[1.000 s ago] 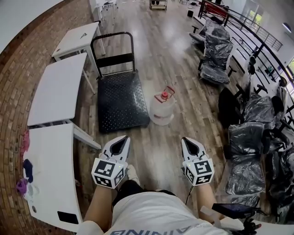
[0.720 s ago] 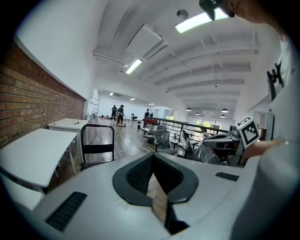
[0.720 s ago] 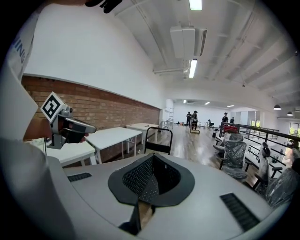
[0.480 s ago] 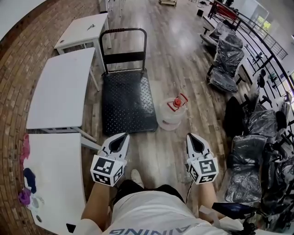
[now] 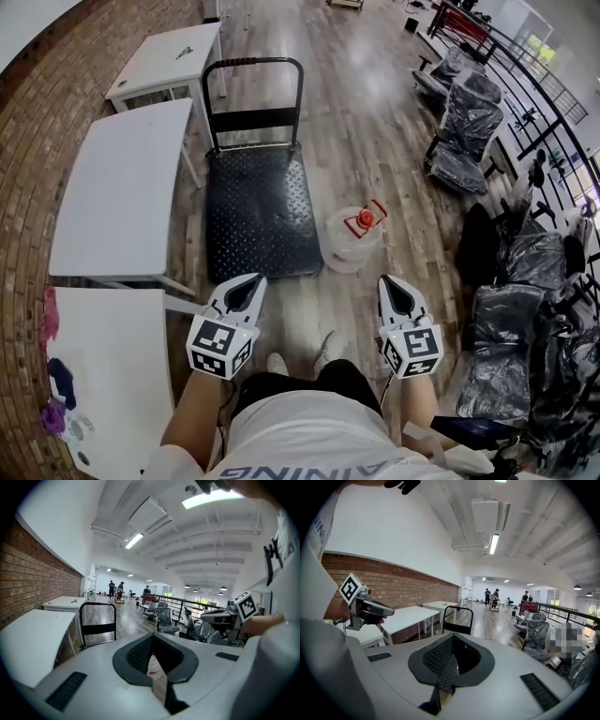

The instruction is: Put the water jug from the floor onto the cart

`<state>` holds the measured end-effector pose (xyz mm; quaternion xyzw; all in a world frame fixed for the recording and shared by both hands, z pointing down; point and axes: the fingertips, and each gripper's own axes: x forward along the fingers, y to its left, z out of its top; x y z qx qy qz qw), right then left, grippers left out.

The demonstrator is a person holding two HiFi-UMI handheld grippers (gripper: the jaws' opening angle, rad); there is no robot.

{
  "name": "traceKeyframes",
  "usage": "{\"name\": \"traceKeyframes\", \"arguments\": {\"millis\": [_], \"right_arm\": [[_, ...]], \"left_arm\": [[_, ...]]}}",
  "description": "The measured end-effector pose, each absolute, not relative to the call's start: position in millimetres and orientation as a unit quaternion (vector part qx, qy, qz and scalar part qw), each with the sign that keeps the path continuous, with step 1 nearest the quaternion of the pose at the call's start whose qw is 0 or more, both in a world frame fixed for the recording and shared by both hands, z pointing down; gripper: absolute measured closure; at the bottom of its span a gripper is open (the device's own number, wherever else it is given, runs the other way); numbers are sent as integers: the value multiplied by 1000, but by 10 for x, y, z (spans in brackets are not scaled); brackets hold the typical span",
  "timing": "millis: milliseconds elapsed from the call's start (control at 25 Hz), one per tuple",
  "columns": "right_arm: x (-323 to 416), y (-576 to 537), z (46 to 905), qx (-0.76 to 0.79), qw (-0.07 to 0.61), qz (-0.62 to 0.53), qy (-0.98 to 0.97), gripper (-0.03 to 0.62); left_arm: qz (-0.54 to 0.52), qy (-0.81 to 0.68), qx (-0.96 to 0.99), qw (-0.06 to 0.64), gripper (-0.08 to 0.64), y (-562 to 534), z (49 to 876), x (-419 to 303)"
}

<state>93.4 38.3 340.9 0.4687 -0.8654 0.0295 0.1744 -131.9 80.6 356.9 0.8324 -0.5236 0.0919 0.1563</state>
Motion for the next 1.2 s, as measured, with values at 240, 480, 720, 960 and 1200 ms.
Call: {"name": "traceKeyframes", "arguments": {"millis": [240, 480, 720, 960, 1200], "right_arm": [[1036, -64, 3517, 457, 160, 43, -874, 588], [1167, -767, 3528, 434, 146, 41, -888, 589], [1513, -1454, 3540, 426, 133, 53, -894, 588], [1690, -1942, 3705, 407, 135, 75, -900, 588], [1806, -2243, 3958, 405, 154, 100, -896, 588]], "left_arm": [[106, -529, 829, 149, 560, 442, 3547, -1115], [113, -554, 810, 153, 560, -57, 3531, -946], [125, -570, 800, 140, 560, -575, 3387, -636], [132, -589, 784, 145, 560, -987, 3400, -481], [146, -576, 788, 158, 560, -1315, 3544, -314]]}}
